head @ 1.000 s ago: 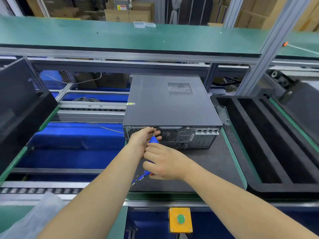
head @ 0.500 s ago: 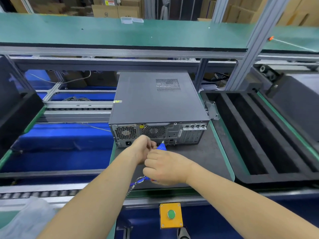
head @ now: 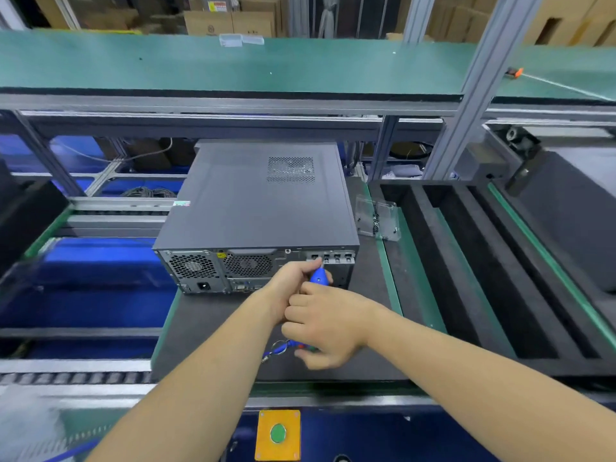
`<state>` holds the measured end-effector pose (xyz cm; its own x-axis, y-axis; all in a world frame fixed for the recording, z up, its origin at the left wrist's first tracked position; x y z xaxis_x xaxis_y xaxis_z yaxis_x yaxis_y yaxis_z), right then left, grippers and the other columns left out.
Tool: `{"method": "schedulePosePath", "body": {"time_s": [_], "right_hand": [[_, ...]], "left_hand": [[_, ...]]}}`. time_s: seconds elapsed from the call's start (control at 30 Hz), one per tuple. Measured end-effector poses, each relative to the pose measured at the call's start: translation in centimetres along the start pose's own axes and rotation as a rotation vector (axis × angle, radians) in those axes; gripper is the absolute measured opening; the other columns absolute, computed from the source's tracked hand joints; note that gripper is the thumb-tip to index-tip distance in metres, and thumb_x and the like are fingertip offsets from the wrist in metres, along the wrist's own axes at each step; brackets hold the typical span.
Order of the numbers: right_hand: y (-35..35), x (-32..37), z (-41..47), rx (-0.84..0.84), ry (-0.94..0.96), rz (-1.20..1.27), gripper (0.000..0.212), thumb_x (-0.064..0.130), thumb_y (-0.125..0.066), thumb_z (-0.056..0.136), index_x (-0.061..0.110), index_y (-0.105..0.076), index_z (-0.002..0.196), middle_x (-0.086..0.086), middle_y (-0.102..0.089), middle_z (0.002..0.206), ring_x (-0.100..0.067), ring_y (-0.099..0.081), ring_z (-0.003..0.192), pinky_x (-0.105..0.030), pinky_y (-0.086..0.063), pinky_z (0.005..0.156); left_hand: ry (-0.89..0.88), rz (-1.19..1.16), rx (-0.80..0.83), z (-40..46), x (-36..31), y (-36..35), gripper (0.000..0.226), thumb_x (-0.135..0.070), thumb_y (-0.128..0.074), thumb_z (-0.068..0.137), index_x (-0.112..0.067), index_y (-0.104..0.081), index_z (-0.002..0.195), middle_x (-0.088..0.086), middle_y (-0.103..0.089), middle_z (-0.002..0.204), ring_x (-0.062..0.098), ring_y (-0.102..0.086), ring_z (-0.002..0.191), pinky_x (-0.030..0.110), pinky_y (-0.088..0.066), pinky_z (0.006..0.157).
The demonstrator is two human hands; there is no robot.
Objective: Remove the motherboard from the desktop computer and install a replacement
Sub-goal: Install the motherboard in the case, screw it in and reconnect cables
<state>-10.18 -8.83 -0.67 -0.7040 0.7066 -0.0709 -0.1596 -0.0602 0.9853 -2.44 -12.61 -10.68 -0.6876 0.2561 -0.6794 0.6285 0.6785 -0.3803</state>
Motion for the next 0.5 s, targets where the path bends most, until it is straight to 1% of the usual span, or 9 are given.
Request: {"method": "schedulePosePath", "body": {"time_s": [0.1,0.17,0.23,0.37,0.5], "right_hand": [[0.1,-0.7,-1.9,0.007,0.038,-0.057,0.029,0.037,-0.064,0.080,0.009,-0.057,0.074,-0.006,-0.054,0.065,-0.025,-0.042,0.062,-0.038,-0.039,0.069],[0.3,-1.1,-3.0,-0.014,0.052,-0.078,0.028,0.036,-0.062,0.080,0.009,-0.057,0.073,-0.006,-0.054,0.066,-0.026,-0.044,0.063,-0.039,-0.041,0.073],[0.5,-1.4,-3.9,-0.038,0.056,-0.064,0.026,0.035,-0.061,0.081,0.010,-0.057,0.074,-0.006,-0.053,0.068,-0.027,-0.043,0.065,-0.040,-0.041,0.078],[0.3,-1.4,-4.8,-0.032,0.049,-0.041,0.027,0.036,-0.059,0.083,0.010,-0.055,0.074,-0.005,-0.052,0.069,-0.024,-0.036,0.066,-0.040,-0.040,0.074],[0.1,-1.6,-5.4,-0.007,0.053,-0.047,0.028,0.036,-0.059,0.084,0.009,-0.057,0.074,-0.006,-0.053,0.070,-0.026,-0.040,0.066,-0.040,-0.040,0.076]], "left_hand": [[-0.048,-0.093,-0.015,0.6,0.2,-1.8,0.048,-0.045,-0.052,0.098,-0.012,-0.067,0.067,0.004,-0.050,0.061,0.018,-0.049,0.047,0.025,-0.039,0.047],[-0.065,-0.145,-0.030,0.9,0.4,-2.5,0.044,-0.045,-0.054,0.098,-0.012,-0.067,0.072,0.002,-0.051,0.060,0.018,-0.051,0.046,0.023,-0.041,0.045],[-0.081,-0.158,-0.050,1.0,0.4,-2.9,0.042,-0.044,-0.054,0.099,-0.012,-0.067,0.076,0.000,-0.050,0.056,0.017,-0.050,0.044,0.022,-0.041,0.043],[-0.053,-0.166,-0.070,1.3,1.0,-3.7,0.041,-0.044,-0.054,0.099,-0.013,-0.067,0.074,-0.001,-0.049,0.055,0.016,-0.047,0.044,0.023,-0.039,0.043],[-0.055,-0.180,-0.076,1.6,1.3,-4.0,0.041,-0.044,-0.055,0.099,-0.013,-0.068,0.076,-0.002,-0.051,0.057,0.016,-0.047,0.047,0.025,-0.040,0.045]]}}
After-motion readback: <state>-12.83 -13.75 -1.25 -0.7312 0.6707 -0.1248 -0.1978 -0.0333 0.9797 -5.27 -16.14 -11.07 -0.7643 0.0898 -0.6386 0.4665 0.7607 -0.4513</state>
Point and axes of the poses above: each hand's wrist, its own z-axis towards the middle knuckle, its own y-axis out of the back of the hand, x = y × z, the point moved 9 cm from there along z, towards the middle knuckle
